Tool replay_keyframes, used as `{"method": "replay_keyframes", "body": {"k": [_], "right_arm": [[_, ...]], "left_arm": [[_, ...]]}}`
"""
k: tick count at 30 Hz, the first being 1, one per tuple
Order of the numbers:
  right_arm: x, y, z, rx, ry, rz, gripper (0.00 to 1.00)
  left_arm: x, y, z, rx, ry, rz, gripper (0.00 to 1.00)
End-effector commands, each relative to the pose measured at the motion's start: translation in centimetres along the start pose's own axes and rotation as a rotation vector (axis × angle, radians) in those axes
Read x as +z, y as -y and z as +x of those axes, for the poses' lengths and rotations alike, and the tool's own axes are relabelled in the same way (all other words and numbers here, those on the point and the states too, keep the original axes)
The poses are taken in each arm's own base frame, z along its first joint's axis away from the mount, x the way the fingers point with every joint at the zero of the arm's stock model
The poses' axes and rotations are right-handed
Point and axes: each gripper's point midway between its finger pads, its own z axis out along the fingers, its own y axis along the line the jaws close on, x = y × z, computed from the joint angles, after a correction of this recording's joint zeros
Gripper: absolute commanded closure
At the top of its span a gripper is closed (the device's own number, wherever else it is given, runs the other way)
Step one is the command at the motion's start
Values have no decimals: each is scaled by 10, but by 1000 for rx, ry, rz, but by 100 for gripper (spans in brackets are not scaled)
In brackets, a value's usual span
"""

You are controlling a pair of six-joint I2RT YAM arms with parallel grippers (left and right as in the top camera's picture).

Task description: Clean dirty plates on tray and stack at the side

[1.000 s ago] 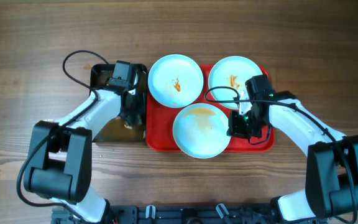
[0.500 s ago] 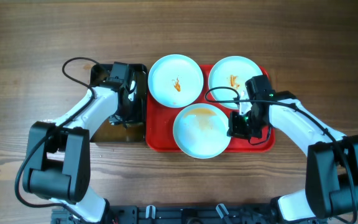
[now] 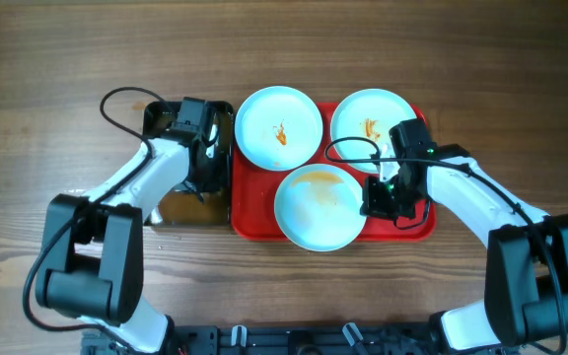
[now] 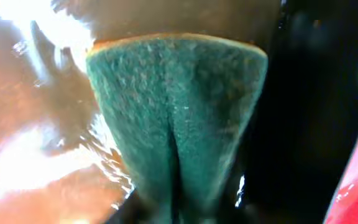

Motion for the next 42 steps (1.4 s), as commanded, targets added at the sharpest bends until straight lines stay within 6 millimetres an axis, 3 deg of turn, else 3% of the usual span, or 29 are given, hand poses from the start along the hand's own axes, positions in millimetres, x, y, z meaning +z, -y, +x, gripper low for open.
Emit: {"method": "replay_keyframes", "body": {"k": [1,5,8,12,15,17,24,27,28,33,39,42], "right_arm": [[0,-1,-8,-11,21,6,96],[-4,-3,-8,-41,30,2,96],[-23,-10,-11,-66,90,-3,96],[-72,-9,-26,-114,309,85,96],[-105,0,-38,-133,467,199,96],[-116,-5,-43,-162,536,243,95],[-153,-38,-56,-372,834,619,95],[-169,-65,-58,-599,905,772,95],[-177,-86,-60,-749,938,840,95],[-180,-113,-58,-986,936,915,96],[-179,-118,-57,-1285,803,1090,96],[-180,-119,-57,-1316,793,1109,96]], "left_arm": [[-18,-9,1,1,34,-39,34],[-18,-12,10,0,-4,-49,28],[-18,-11,11,-1,-6,-43,24],[-18,-11,10,-1,-3,-42,23],[-18,-10,7,-43,9,-39,13],[-18,-9,6,-60,13,-37,11],[-18,-9,5,-60,17,-36,9],[-18,-9,4,-60,24,-34,9],[-18,-8,2,-59,29,-32,9],[-18,-8,2,-59,31,-32,9],[-18,-8,1,-59,34,-31,9],[-18,-8,1,-59,35,-31,9]]}}
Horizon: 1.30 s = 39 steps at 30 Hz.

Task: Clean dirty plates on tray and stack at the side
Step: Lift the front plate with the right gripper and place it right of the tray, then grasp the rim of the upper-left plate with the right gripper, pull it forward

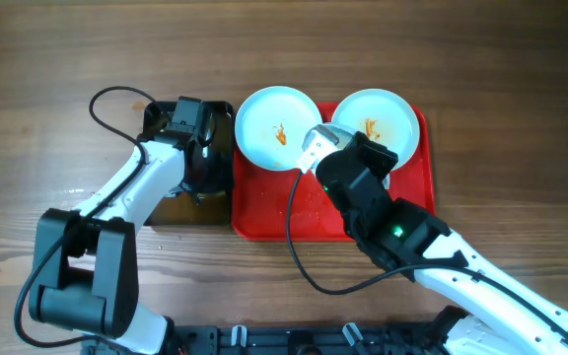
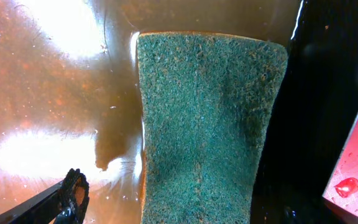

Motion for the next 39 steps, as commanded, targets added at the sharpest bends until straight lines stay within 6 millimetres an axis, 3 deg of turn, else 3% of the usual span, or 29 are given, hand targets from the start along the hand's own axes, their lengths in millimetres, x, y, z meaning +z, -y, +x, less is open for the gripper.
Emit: {"method": "replay_keyframes", "body": {"k": [1,6,10,11,15,19,23,26,29,33,34,36,39], "right_arm": [[-5,14,-6,-74,13,41,96],[-5,15,-8,14,22,39,96],[15,16,17,618,-30,-28,96],[21,16,30,793,-69,-42,96],[44,17,81,1205,-217,-108,96],[55,28,163,1542,-419,-50,96],[52,31,232,1722,-564,14,96],[46,19,288,1810,-737,88,96],[47,5,319,1881,-831,91,96],[60,0,335,1964,-822,57,96],[64,6,331,1958,-777,43,87],[76,16,310,1930,-637,-79,52],[82,21,275,1917,-476,-268,44]], "left_arm": [[-3,-1,0,-12,10,5,9],[-3,-1,0,-12,10,5,9],[-3,-1,0,-12,10,5,9],[-3,-1,0,-12,10,5,9],[-3,-1,0,-12,10,5,9],[-3,-1,0,-12,10,5,9],[-3,-1,0,-12,10,5,9],[-3,-1,0,-12,10,5,9],[-3,-1,0,-12,10,5,9],[-3,-1,0,-12,10,5,9],[-3,-1,0,-12,10,5,9],[-3,-1,0,-12,10,5,9],[-3,-1,0,-12,10,5,9]]}}
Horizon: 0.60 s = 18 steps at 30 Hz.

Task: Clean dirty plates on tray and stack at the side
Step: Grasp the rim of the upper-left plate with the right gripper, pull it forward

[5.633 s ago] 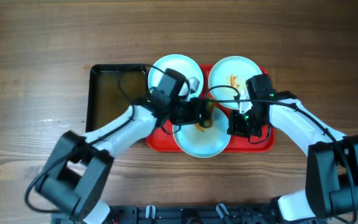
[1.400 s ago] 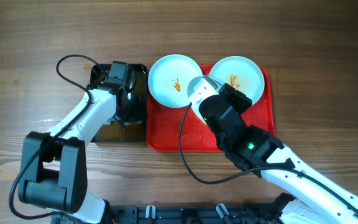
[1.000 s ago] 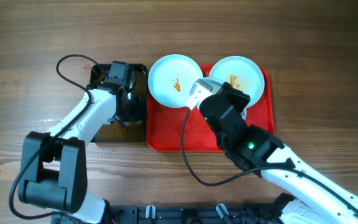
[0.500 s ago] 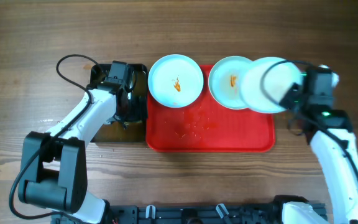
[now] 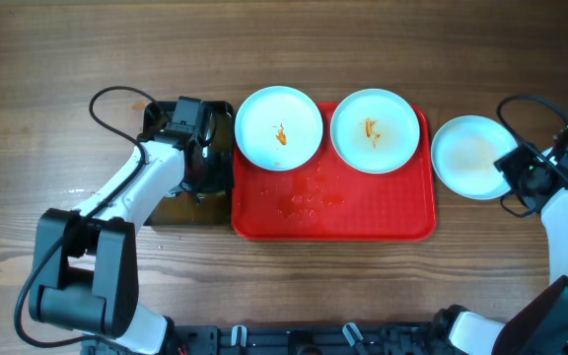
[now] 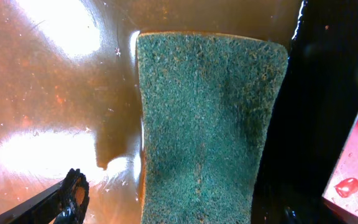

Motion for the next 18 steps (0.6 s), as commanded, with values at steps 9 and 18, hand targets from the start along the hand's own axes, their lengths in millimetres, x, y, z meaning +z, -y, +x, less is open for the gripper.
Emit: {"method": "replay_keyframes", "body": {"k": [9,18], "right_arm": [[-33,-162,137,-630,-291,-542,43],[-23,-231,240,-677,-327,-532,48]], "left_arm": [[-3,-1,0,-12,10,5,9],[-3,-1,0,-12,10,5,9]]}}
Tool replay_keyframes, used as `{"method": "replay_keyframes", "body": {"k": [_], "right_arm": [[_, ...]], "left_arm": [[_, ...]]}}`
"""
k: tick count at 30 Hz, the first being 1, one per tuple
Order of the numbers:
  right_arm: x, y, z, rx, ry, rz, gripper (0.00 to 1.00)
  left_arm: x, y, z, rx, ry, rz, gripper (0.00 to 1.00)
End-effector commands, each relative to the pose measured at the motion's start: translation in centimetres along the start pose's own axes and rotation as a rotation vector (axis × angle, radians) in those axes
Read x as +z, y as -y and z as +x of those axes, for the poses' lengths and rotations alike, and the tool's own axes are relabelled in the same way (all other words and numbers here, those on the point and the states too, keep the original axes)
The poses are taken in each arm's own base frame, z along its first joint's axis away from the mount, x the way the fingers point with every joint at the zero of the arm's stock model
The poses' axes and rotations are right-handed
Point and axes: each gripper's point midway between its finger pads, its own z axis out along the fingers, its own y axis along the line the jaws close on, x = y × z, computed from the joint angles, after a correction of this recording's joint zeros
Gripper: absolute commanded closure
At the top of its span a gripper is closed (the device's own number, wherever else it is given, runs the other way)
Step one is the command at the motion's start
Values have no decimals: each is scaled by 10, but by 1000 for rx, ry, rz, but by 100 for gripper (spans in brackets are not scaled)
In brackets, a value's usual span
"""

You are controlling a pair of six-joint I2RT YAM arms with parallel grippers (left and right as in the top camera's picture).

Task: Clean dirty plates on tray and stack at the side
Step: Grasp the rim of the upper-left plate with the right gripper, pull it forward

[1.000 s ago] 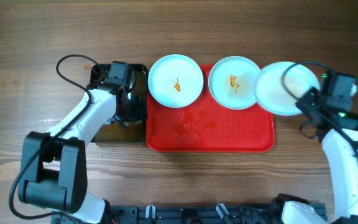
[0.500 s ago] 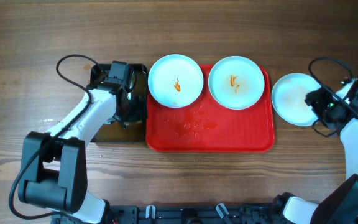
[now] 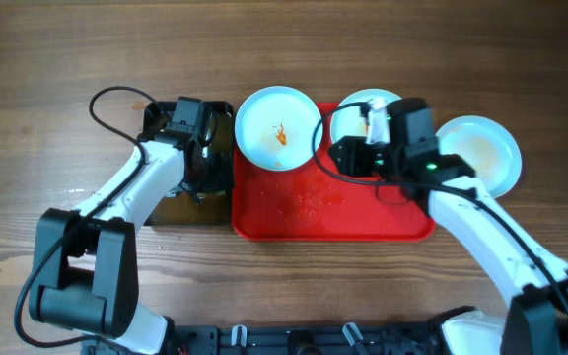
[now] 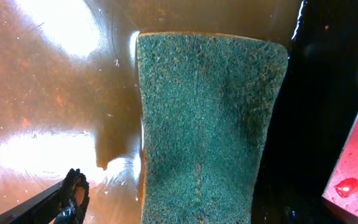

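Observation:
Two dirty white plates sit at the back of the red tray [image 3: 264, 212]: the left plate [image 3: 278, 128] with an orange smear, and the right plate [image 3: 358, 110] partly under my right arm. A third white plate [image 3: 486, 153] lies on the table just right of the tray. My right gripper [image 3: 348, 156] hovers over the tray at the right plate's near-left rim; its jaws are too dark to read. My left gripper [image 4: 179, 208] is open in the black tub [image 3: 156, 113], with the green sponge [image 4: 207, 118] lying flat in brown water between its fingers [image 4: 73, 193].
Water drops and smears mark the tray floor [image 3: 309, 202]. The tub stands against the tray's left edge. The left arm's cable [image 3: 116, 99] loops over the table behind it. Bare wood surrounds the tray.
My right gripper was beside the plate on the table at the far right; now it is over the tray by the right plate. The left gripper and sponge have not moved.
Three plates were on the tray, my right gripper at the near one and my left gripper squeezing the sponge in the tub. Then the near plate was off the tray and the left gripper open. Then that plate lay right of the tray.

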Motion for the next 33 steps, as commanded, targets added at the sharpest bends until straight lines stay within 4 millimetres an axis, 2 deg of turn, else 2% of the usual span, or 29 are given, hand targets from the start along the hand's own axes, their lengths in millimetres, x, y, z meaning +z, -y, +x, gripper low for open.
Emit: {"method": "replay_keyframes", "body": {"k": [1,5,7,9,11,13,15,19,22,25,26,30,33], "right_arm": [[34,-2,7,108,-23,31,48],[72,-10,17,152,-33,10,51],[86,8,26,258,-37,91,52],[96,13,29,291,-40,97,54],[105,12,30,294,-42,74,63],[105,10,31,291,-50,64,72],[104,8,36,288,-74,55,75],[96,12,43,268,-107,87,91],[84,14,48,268,-129,121,95],[63,22,55,264,-152,198,96],[49,29,66,239,-194,249,96],[27,53,95,185,-308,392,96],[26,56,95,153,-308,406,96]], "left_arm": [[-3,-1,0,-12,10,5,9],[-3,-1,0,-12,10,5,9],[-3,-1,0,-12,10,5,9],[-3,-1,0,-12,10,5,9],[-3,-1,0,-12,10,5,9],[-3,-1,0,-12,10,5,9],[-3,-1,0,-12,10,5,9],[-3,-1,0,-12,10,5,9],[-3,-1,0,-12,10,5,9],[-3,-1,0,-12,10,5,9],[-3,-1,0,-12,10,5,9],[-3,0,-1,-12,15,7,8],[-3,3,-11,-11,54,20,8]]}}
